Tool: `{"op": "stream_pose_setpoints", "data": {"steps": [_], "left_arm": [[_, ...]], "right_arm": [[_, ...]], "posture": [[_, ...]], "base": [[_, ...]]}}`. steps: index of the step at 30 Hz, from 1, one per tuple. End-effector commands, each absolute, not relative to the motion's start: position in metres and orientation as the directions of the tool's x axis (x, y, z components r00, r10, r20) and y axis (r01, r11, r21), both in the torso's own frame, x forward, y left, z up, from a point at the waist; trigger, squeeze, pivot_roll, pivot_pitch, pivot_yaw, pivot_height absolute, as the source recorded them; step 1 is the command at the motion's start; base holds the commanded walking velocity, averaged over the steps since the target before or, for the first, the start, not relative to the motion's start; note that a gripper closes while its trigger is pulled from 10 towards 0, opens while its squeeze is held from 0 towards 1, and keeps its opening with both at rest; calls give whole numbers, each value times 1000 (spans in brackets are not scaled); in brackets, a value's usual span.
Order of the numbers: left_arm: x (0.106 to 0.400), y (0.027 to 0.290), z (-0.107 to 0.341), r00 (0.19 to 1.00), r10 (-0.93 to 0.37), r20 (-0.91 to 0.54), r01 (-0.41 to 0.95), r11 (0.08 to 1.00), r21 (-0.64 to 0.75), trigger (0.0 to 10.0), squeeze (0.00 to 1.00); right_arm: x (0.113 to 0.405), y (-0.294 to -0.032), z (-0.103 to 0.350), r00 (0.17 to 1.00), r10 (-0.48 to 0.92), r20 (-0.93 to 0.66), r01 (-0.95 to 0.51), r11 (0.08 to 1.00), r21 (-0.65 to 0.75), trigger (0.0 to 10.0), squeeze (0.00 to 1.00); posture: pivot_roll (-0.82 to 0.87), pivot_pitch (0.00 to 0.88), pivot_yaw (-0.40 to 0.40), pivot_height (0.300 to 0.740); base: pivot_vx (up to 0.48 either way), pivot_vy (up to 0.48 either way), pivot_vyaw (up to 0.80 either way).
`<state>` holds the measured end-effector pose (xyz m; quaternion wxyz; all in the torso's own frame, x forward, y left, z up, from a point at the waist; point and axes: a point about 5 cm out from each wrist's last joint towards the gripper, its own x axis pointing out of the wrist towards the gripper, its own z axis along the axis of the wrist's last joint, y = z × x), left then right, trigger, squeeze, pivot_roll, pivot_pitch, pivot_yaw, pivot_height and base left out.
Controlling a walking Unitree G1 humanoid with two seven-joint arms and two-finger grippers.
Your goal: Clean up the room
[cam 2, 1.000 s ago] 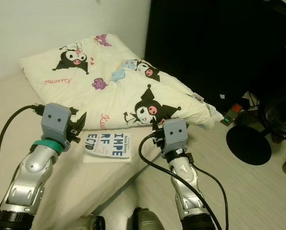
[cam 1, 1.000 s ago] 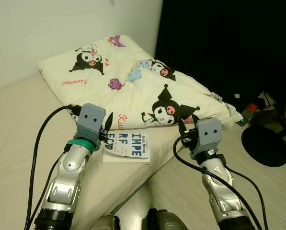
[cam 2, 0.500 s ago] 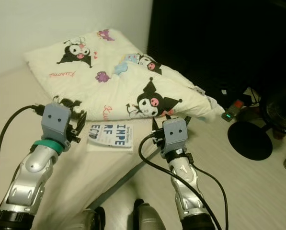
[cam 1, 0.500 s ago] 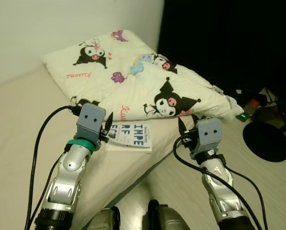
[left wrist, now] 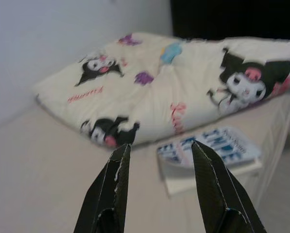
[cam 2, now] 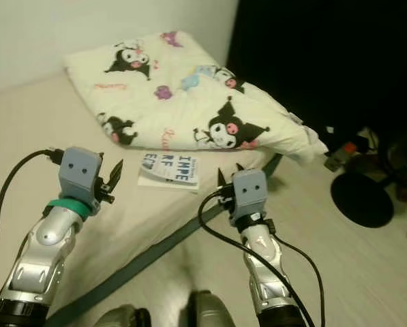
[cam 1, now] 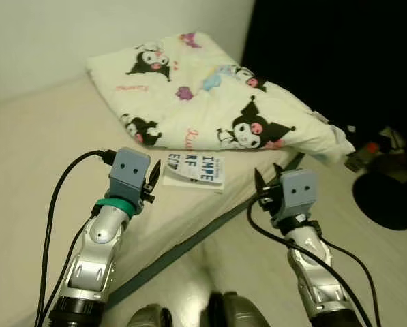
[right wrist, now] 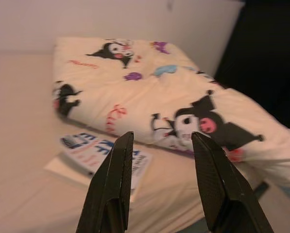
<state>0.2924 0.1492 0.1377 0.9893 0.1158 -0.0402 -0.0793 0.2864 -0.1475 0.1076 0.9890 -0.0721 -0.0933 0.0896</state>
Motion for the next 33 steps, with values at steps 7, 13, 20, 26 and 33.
{"op": "stream_pose_setpoints", "data": {"steps": [7,13,20,26,33], "left_arm": [[291,146,135,983,-178,46,163,959,230,10000,0],[292,146,135,983,-179,45,164,959,230,10000,0],[292,146,134,983,-180,44,165,959,232,10000,0],[292,147,134,983,-178,42,164,959,232,10000,0],[292,146,134,984,-176,42,161,959,232,10000,0]], "right_arm": [[286,-152,104,972,178,155,-153,975,-161,10000,0],[286,-151,104,971,182,154,-158,975,-159,10000,0],[286,-150,105,970,186,159,-161,974,-157,10000,0],[285,-149,105,967,191,166,-165,973,-158,10000,0],[285,-150,105,968,187,169,-161,974,-158,10000,0]], "posture": [[-78,79,36,731],[-79,75,37,731],[-79,73,39,731],[-80,73,40,716],[-79,76,40,691]], "base": [[0,0,0],[0,0,0],[0,0,0],[0,0,0],[0,0,0]]}}
